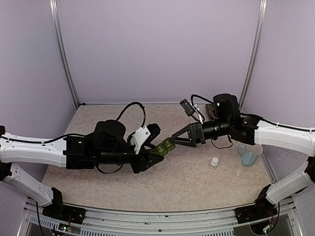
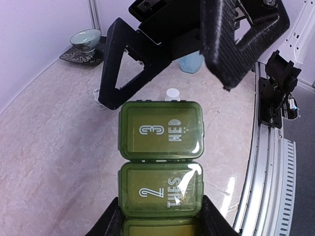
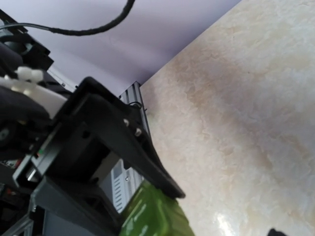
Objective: Sort the pills into containers
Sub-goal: Pass from the left arm to the right
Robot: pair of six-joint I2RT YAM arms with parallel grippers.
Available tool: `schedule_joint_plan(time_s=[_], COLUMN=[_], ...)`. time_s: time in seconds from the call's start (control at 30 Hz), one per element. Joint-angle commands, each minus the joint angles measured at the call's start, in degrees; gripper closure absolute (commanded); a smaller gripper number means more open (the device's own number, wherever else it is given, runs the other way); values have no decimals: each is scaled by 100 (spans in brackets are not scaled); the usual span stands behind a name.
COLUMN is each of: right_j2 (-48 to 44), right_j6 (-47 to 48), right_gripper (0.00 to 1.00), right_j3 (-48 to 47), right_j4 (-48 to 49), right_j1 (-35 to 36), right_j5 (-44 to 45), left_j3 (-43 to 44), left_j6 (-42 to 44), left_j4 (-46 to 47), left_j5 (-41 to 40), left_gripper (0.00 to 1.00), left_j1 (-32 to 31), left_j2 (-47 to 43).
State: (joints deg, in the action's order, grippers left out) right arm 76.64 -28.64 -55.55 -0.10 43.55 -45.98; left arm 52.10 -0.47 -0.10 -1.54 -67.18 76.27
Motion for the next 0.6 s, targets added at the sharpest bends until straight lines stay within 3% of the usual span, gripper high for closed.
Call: schedule_joint_plan(time_s=[0.0, 0.37, 0.57], right_j2=[175, 573, 725], right_j6=[-138, -446, -553], right_gripper=[7, 25, 45], right_j3=[-114, -266, -358], right_j4=[106, -65, -216], right_j1=[105, 119, 119], right_j5=[-82, -54, -61], left_j3=[191, 143, 53], left_j6=[97, 335, 334], left_j4=[-2, -51, 25], left_j5=[-288, -1129, -1407], left_gripper=[63, 63, 63], left_j1=[-77, -402, -449], left_j2=[20, 194, 218])
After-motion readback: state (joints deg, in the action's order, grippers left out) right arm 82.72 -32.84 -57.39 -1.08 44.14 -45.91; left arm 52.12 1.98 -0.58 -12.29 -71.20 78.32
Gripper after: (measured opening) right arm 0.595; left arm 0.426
